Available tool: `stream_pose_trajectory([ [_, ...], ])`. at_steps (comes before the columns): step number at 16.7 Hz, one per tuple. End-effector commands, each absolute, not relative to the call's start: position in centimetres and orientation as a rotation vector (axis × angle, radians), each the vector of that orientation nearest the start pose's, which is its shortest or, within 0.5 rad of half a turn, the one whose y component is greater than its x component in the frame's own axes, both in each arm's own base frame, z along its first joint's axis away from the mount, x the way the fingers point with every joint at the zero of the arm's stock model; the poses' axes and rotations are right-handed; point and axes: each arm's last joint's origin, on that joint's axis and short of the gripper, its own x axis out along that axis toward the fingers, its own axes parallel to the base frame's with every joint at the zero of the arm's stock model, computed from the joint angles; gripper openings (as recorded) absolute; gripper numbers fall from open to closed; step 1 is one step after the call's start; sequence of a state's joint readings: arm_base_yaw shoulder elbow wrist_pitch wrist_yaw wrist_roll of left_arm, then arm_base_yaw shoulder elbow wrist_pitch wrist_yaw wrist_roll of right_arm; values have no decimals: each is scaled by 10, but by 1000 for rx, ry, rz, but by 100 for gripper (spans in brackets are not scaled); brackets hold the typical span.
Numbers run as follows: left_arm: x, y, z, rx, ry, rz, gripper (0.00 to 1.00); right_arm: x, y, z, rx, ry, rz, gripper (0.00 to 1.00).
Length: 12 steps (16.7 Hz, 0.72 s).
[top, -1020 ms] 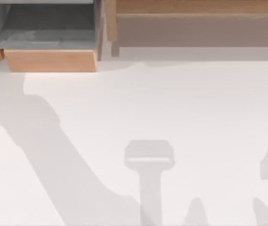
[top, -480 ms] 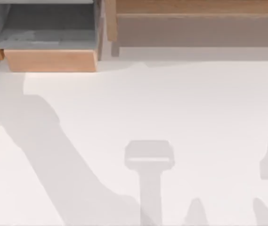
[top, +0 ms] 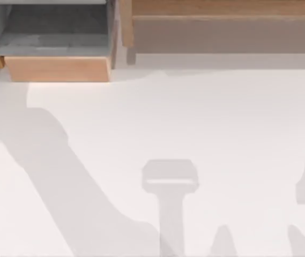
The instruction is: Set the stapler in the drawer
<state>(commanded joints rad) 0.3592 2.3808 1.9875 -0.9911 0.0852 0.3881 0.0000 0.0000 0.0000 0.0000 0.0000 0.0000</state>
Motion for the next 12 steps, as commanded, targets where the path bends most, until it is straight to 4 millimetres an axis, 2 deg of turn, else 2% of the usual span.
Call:
stream_pose_trajectory([
  [6, 453, 174, 148, 18, 1357, -23, 100, 106, -1, 160, 0, 0, 0, 100],
  [9, 452, 174, 162, 69, 1260, -45, 100, 106, -1, 160, 0, 0, 0, 100],
  [12, 449, 175, 184, 165, 1093, -77, 100, 106, -1, 160, 0, 0, 0, 100],
])
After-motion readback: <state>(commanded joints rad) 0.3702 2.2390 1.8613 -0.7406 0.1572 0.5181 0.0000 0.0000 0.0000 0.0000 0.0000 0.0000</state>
